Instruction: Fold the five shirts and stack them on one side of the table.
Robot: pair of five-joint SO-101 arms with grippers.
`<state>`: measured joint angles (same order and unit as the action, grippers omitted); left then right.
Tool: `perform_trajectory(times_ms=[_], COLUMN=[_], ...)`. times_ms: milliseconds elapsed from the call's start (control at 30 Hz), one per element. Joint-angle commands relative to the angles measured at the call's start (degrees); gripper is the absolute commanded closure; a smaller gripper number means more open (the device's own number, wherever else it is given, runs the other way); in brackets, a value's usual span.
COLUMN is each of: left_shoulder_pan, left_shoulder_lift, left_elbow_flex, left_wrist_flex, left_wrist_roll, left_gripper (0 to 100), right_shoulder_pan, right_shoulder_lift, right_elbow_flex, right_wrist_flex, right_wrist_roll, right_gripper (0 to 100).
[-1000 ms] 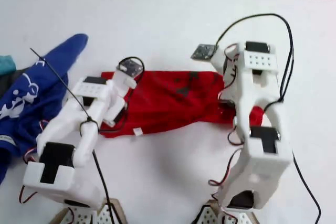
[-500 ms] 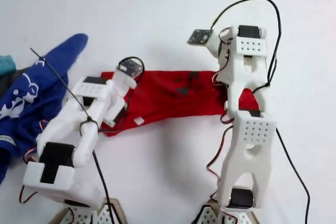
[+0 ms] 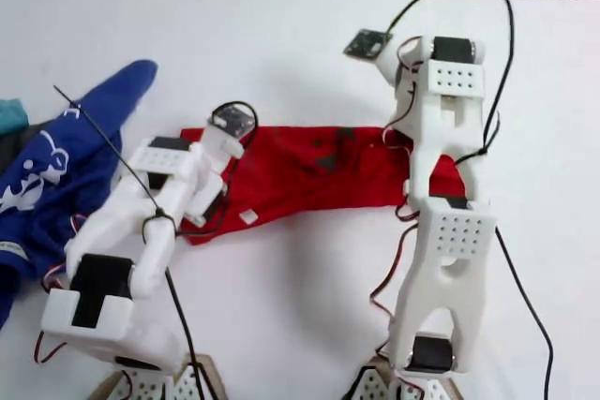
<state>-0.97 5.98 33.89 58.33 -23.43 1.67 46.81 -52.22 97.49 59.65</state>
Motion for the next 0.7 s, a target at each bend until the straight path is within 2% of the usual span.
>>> perform_trajectory(times_ms=[0,100,167,500,667], left_shoulder_pan=[-0.4,-0.4,-0.4,-0.4,-0.4], left_shoulder_lift=[0.4,0.4,0.4,0.4,0.4], left_elbow_flex=[-0.8,-0.8,-0.8,-0.8,-0.8], left_wrist_flex=[-1.9,-1.9,-1.9,-1.9,-1.9], left_wrist_roll=[-0.5,-0.5,-0.5,-0.5,-0.5], left_gripper=[97,97,97,97,97], right_shoulder_pan=[2.9,4.8,5.8,4.9,6.5], right_shoulder_lift=[-4.4,-8.9,-12.4,-28.4,-27.8], right_elbow_flex=[-3.8,-2.8,0.7,32.8,39.3], right_wrist_flex=[0.4,0.5,0.6,-0.4,-12.0], right_wrist_roll=[-3.1,-7.2,-9.4,-7.6,-7.7], right_gripper=[85.2,98.6,96.9,97.6,97.6])
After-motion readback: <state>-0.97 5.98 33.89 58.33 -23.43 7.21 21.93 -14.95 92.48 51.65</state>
